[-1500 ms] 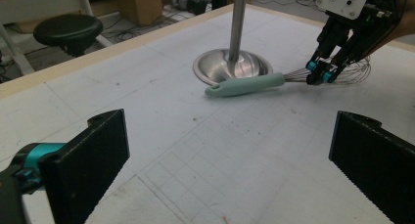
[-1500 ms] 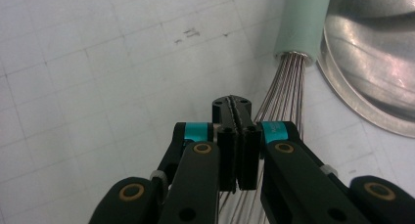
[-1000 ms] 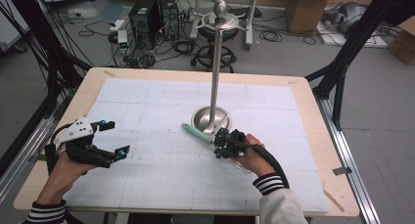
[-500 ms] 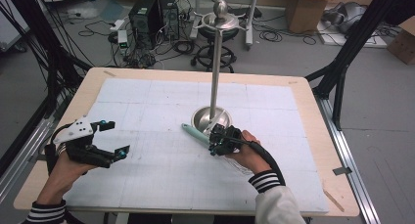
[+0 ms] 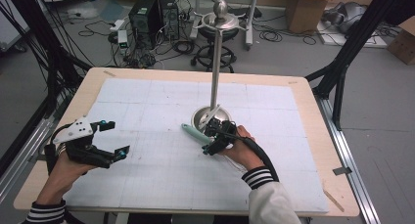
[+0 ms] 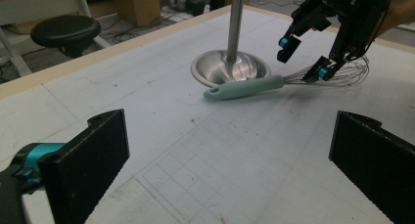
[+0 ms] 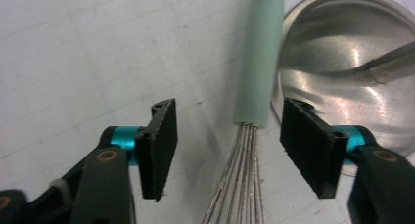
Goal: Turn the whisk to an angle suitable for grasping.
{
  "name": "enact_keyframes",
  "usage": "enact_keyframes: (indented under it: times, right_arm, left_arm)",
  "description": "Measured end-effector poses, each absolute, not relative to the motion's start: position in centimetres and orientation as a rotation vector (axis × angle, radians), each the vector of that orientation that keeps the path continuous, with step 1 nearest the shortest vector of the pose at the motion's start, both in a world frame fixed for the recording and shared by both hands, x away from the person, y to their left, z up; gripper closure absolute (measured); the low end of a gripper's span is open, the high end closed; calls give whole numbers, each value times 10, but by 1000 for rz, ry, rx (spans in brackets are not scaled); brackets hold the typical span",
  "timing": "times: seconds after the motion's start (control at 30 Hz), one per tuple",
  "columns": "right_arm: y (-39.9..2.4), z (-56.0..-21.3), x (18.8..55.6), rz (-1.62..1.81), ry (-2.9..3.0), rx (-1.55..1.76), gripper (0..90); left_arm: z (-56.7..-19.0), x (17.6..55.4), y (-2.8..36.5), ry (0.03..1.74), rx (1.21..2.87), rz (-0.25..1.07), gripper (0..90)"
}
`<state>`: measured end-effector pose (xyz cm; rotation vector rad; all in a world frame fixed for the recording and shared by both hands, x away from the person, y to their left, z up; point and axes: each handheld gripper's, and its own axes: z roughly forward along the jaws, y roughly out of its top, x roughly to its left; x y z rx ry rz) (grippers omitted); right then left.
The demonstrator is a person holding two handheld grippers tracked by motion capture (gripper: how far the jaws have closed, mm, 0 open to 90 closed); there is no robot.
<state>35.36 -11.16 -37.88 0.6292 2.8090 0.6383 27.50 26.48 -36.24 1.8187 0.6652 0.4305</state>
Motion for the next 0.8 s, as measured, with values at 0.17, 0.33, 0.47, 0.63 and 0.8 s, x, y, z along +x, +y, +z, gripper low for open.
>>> enact_keyframes:
  times: [0.17, 0.33, 0.47, 0.63, 0.8]
  right_arm:
    - [-109, -382, 358, 611, 2783, 656, 247]
    - [-104, -385, 362, 571, 2761, 711, 103]
    - [-101, -389, 366, 569, 2761, 716, 94]
    - [-98, -395, 369, 543, 2785, 712, 154]
    - [-96, -398, 372, 521, 2783, 735, 183]
  left_arm:
    - [-363, 275, 264, 663, 1820, 432, 17]
    - [-363, 275, 265, 661, 1820, 431, 17]
    - [-362, 275, 265, 661, 1819, 429, 17]
    - [-362, 275, 265, 663, 1817, 430, 17]
    - [-362, 275, 265, 663, 1813, 430, 17]
